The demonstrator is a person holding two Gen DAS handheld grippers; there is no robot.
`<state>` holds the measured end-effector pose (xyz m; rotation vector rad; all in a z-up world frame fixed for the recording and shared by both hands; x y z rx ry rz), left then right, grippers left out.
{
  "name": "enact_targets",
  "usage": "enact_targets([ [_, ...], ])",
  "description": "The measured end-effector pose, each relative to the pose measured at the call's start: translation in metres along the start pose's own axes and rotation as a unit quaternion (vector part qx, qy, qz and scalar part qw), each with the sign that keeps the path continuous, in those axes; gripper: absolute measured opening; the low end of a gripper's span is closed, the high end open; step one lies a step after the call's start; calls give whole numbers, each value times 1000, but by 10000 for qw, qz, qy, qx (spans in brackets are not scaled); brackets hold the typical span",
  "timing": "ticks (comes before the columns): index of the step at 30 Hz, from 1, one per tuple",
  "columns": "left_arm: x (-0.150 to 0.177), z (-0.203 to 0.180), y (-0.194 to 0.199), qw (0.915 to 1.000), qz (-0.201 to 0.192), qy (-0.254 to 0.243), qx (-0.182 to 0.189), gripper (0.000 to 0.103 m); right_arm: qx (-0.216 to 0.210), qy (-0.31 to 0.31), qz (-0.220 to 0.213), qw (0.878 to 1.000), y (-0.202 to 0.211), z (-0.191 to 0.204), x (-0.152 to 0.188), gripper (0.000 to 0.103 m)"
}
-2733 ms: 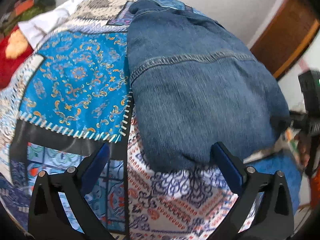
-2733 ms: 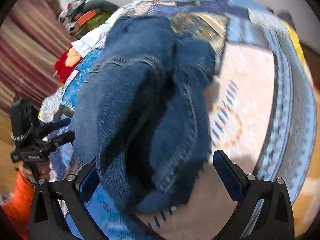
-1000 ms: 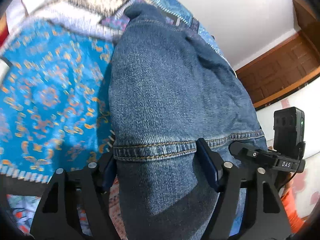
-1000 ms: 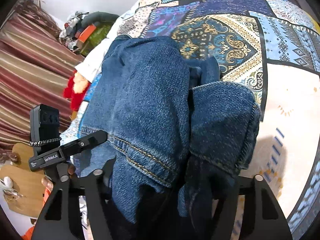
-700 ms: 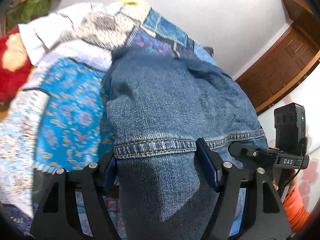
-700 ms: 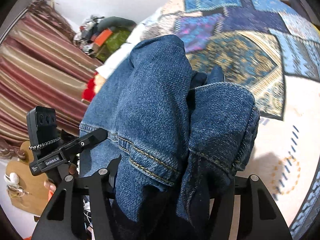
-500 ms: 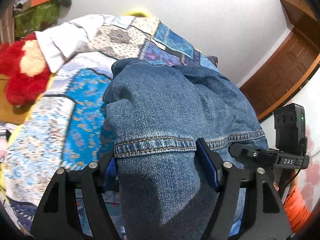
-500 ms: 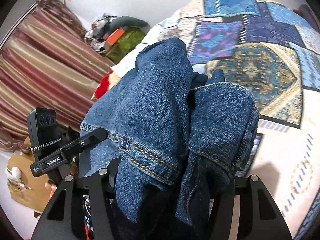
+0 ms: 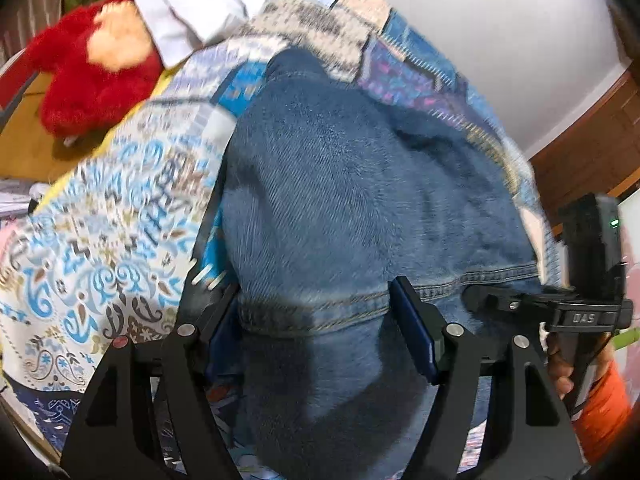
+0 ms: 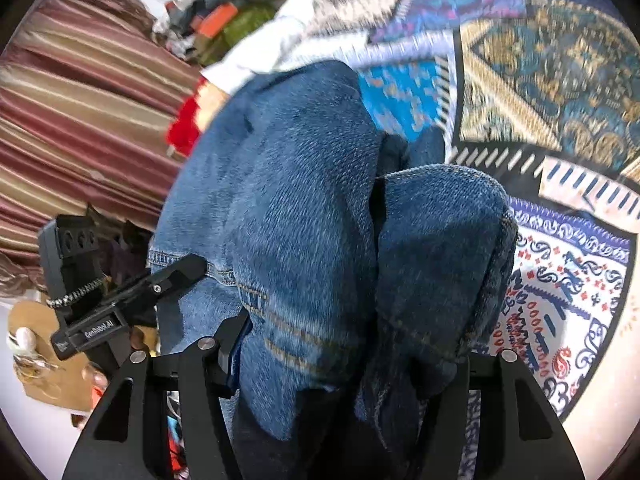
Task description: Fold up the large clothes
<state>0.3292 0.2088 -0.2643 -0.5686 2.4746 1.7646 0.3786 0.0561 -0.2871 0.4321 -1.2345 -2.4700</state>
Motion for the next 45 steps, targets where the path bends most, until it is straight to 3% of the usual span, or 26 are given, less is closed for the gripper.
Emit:
enact_targets([
  [4, 4, 5, -10, 9998, -172, -78, -30, 72, 458, 277, 30, 9986, -11, -1, -2, 61],
  [6, 5, 4, -8, 9998, -181, -90, -78, 72, 456, 200, 119, 9987, -11, -2, -3, 64],
  [9, 9, -2, 2, 9984, -264, -281, -424, 72, 478, 130, 176, 9986, -4, -3, -5, 64],
  [13, 16, -14, 30, 9892, -647, -793, -1047, 72, 725, 260, 39, 9970, 22, 1, 5, 65],
  [17, 27, -21, 49, 9868, -826, -885, -1075, 77, 1357, 679, -567, 9868, 58, 15, 22, 67],
  [21, 47, -26, 45, 9878, -760, -886, -1028, 79, 1421, 1150, -985, 9782, 75, 44, 37, 87],
  [26, 74, -25, 13, 9896, -344, -769, -1165, 87, 1584, 1342, -560, 9766, 41, 47, 50, 87],
  [29, 88, -22, 11, 9896, -385, -698, -1195, 92, 1782, 1234, -158, 9761, 18, 28, 60, 87],
  [32, 100, -13, 15, 9885, -316, -606, -1351, 92, 1810, 1053, -135, 9777, 23, 11, 74, 87],
  [38, 114, -4, 39, 9809, -385, -555, -1824, 92, 1864, 747, -492, 9784, 65, -1, 99, 87],
  [45, 113, -47, 124, 9703, -1461, -700, -1795, 92, 1767, 1092, -1590, 9652, 140, 51, 127, 87],
])
Point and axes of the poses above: each gripper's, at about its wrist camera, not at the fingertips, and y roughly against the way its jaws point, z to its left, x to its underside, the point moved 7 cm from there along -y, roughly the way its jaws point, and after that the axes turned 11 degrees about z, right-handed, at the moved point
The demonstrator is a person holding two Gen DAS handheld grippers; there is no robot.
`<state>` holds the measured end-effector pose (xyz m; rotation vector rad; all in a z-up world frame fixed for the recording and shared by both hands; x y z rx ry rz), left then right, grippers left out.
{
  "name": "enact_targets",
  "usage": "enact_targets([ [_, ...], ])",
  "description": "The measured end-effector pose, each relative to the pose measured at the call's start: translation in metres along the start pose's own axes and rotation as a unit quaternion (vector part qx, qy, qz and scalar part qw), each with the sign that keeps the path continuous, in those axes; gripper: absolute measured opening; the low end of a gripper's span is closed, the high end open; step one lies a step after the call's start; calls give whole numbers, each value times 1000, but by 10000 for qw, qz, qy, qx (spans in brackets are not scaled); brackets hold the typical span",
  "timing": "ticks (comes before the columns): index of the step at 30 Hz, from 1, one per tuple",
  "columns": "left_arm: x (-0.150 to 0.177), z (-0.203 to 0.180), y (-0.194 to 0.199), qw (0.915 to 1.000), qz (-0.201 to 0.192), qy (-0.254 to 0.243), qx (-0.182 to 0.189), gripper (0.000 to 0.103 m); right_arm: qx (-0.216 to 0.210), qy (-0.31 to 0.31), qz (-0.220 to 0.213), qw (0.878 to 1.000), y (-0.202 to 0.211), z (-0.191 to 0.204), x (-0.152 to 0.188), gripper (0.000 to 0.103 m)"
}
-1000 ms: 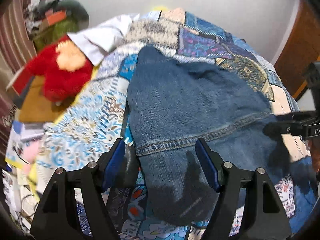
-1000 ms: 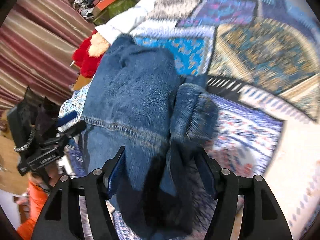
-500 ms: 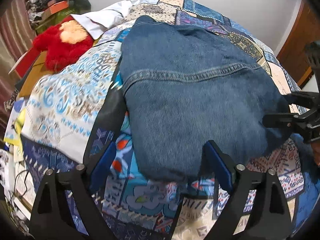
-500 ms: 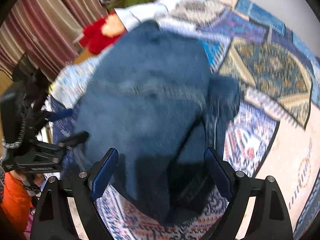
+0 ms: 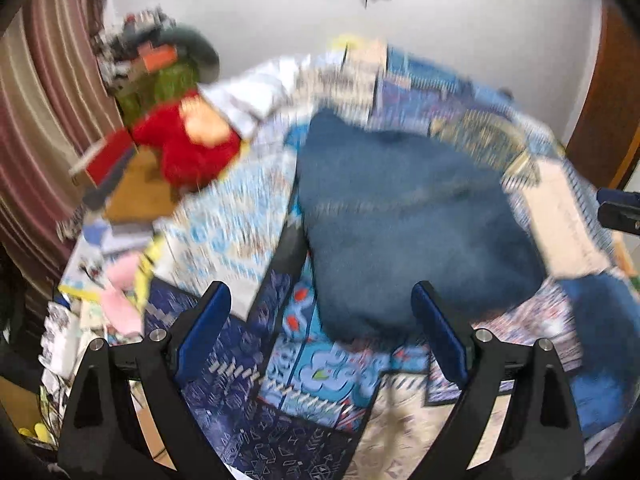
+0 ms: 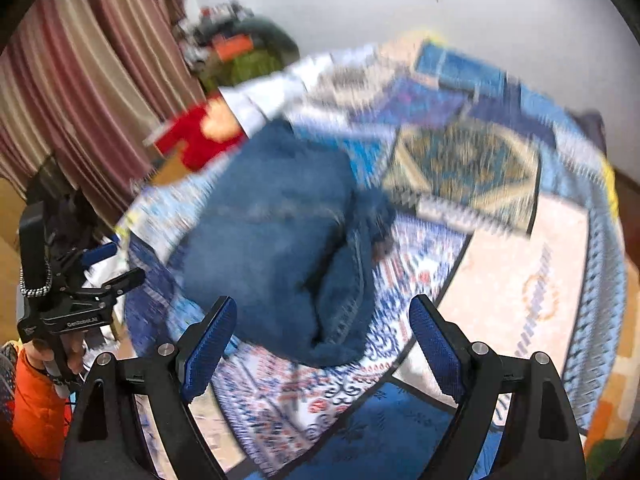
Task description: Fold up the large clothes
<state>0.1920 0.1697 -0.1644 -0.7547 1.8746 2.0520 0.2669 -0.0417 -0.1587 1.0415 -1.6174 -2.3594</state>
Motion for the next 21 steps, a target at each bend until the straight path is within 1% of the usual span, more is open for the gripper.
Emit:
enact_targets([
  [3, -14, -11, 48, 9982, -599, -18, 97, 92, -31, 193, -698, 9974, 49, 21, -5, 87],
  [4, -19, -16, 71, 9960, -884, -21, 156, 92, -54, 256, -928, 9953, 65, 29, -5, 87],
  [5, -21, -20, 87, 9939, -1079, -19, 203, 92, -77, 306, -1128, 9931, 79, 36, -7, 87],
  [7, -27, -27, 126, 9868, -1569, -14, 387, 92, -120, 395, -1607, 9861, 113, 51, -7, 87],
  [9, -30, -33, 156, 9790, -1963, 11, 545, 92, -158, 452, -2047, 9777, 143, 66, -5, 87],
  [10, -29, -36, 174, 9738, -2183, 26, 633, 92, -172, 470, -2248, 9731, 158, 72, -5, 87],
  [11, -28, -38, 185, 9707, -2304, 31, 683, 92, -186, 486, -2436, 9685, 172, 79, -4, 87],
  [13, -24, -43, 213, 9612, -2649, 28, 773, 92, -205, 517, -2698, 9613, 193, 89, 2, 87],
  [16, -14, -47, 238, 9507, -3023, 43, 692, 92, -109, 561, -3041, 9509, 218, 102, 14, 87],
  [18, -6, -49, 245, 9476, -3133, 91, 623, 92, 66, 523, -3209, 9456, 226, 107, 25, 87],
  [21, 4, -49, 244, 9479, -3134, 163, 538, 92, 97, 423, -3195, 9466, 224, 112, 37, 87],
])
Point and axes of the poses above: each gripper's, at about its wrist camera, not at the fingertips, and y roughly against the way its jaws point, z to its left, x to its underside, the point moved 7 cm from there along -y, roughly the way its jaws point, and after that the axes turned 11 degrees about z, right-handed, at the moved point
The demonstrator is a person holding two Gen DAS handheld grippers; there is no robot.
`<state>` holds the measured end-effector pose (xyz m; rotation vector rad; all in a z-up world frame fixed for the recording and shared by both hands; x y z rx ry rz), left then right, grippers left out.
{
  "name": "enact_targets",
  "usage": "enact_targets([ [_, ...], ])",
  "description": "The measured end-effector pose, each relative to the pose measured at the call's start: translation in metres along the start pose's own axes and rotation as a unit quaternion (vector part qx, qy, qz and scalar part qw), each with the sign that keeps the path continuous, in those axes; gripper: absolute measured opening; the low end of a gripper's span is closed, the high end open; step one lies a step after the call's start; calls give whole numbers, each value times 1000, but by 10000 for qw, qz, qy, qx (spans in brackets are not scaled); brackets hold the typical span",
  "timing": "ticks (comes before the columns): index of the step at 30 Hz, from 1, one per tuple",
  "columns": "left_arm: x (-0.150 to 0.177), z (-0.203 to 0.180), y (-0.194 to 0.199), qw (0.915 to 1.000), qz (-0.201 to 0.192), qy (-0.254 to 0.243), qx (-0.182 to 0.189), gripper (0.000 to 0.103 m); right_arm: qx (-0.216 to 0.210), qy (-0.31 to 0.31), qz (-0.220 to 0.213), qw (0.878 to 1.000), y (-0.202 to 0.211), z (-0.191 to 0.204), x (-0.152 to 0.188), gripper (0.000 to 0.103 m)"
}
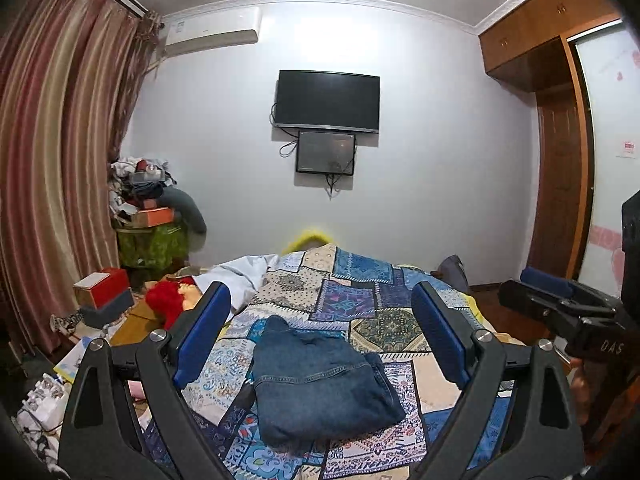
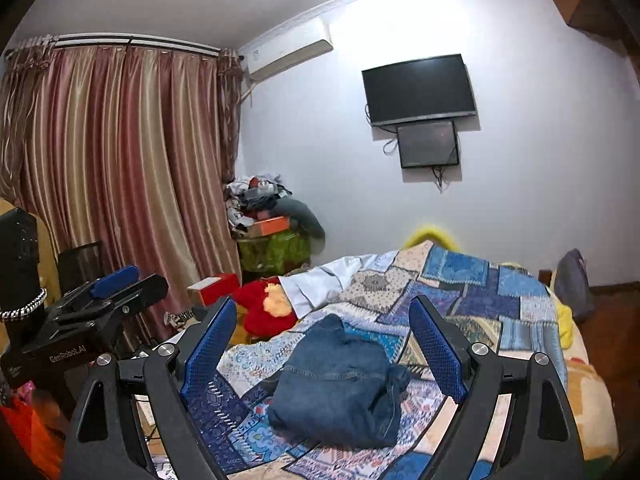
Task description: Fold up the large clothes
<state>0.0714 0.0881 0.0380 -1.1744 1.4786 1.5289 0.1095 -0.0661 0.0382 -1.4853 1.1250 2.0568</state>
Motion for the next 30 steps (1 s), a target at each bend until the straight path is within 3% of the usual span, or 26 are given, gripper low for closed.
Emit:
enact_targets([
  [3, 8, 2, 0, 9999, 25, 73, -113, 102, 0, -126, 124, 9998, -1, 2, 10, 90],
  [10, 17, 7, -5, 9997, 166, 182, -93, 103, 343, -59, 185, 9992, -2, 4, 18, 103],
  [30, 23, 12, -11, 9995, 286, 88, -130, 103, 459, -29, 300, 9985, -8, 2, 23, 103],
])
Point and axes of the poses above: each gripper's, at about its wrist camera, not at the fingertips, and y roughly against the way its jaws point, z to its left, x to its underside, the point moved 7 cm from there along -y, roughly the way its jaws point, and after that the axes turned 11 degrees about z, right-handed, at the moved point
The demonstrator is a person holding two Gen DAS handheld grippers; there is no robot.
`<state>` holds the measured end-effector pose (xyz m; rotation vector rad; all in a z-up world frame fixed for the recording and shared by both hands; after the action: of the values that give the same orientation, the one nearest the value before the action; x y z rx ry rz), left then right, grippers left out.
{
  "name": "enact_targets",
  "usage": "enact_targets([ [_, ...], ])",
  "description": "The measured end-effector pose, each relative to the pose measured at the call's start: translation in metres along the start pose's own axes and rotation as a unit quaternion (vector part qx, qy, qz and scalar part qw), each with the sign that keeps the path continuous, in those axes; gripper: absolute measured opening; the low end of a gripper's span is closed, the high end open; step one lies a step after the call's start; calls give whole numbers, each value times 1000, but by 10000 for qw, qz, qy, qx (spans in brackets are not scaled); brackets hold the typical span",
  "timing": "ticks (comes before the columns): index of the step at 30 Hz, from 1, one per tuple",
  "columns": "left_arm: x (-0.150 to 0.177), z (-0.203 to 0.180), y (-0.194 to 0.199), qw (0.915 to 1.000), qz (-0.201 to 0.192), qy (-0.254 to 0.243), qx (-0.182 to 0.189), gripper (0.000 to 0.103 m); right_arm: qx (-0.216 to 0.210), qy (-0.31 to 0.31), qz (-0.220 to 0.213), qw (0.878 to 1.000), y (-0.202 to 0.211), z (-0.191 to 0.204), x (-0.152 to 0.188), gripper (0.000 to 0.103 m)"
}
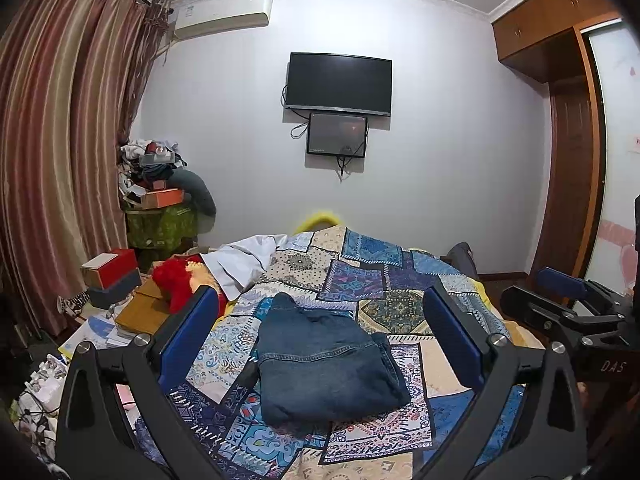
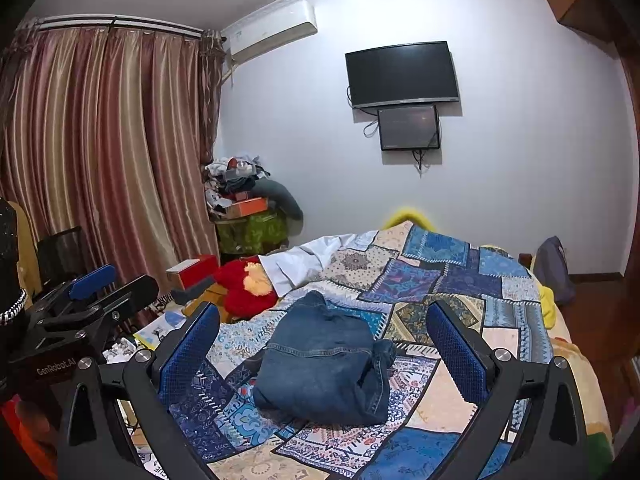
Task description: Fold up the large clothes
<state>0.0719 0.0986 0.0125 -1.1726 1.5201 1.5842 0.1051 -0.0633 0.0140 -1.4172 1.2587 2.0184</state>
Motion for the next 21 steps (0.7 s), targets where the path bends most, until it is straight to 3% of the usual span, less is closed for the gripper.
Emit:
enact_targets([
  [21, 1, -1, -5, 9999, 72, -45, 114, 103, 90, 16, -22, 10000, 0, -2, 1, 103],
])
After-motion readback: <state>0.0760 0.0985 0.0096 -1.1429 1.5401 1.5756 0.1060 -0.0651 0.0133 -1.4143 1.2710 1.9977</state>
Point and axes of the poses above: each gripper's, at about its wrist camera, not at the fingertips, and y roughly against the way its jaws point, z to its left, x to its underside, the point moved 7 cm from there along -y, roughly the way its jaws point, and after that the axes turned 11 degrees about z, right-handed, at the moved point
